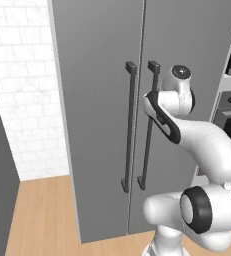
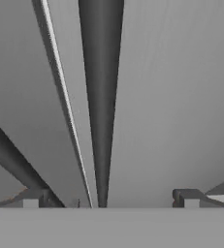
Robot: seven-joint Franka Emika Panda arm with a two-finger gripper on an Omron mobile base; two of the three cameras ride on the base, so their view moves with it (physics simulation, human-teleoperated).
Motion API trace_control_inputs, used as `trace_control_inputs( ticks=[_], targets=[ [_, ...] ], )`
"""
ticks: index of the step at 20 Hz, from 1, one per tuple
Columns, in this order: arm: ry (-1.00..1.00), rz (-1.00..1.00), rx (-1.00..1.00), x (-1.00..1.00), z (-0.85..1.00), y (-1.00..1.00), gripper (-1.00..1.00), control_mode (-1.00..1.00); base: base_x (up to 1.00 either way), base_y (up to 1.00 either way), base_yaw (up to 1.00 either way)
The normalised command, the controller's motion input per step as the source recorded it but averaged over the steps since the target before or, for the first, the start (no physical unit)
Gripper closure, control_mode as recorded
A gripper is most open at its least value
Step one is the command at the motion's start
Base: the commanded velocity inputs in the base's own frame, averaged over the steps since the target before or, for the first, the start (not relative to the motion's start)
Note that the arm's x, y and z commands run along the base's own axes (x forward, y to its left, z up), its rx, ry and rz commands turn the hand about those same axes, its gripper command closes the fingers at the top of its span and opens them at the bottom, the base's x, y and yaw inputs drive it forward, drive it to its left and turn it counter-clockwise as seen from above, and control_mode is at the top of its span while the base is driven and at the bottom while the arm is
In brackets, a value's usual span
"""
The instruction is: Grab a lemon wedge from the fridge and one ice cube from the ice bowl, and put them in the glass of lemonade.
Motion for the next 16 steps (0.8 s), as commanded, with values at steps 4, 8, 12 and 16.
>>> trace_control_inputs(
  ticks=[4, 8, 12, 16],
  targets=[
    [0.0, 0.0, 0.0, 0.69, -0.18, -0.24, -1.0, -1.0, 0.0, 0.0, 0.0],
    [0.0, 0.0, 0.0, 0.59, -0.39, 0.0, -1.0, -1.0, 0.0, 0.0, 0.0],
    [-0.06, 0.0, 0.02, -0.24, -0.13, 0.0, -1.0, -1.0, 0.0, 0.0, 0.0],
    [-0.05, 0.0, 0.02, -0.16, 0.0, 0.07, -1.0, -1.0, 0.0, 0.0, 0.0]
  ],
)
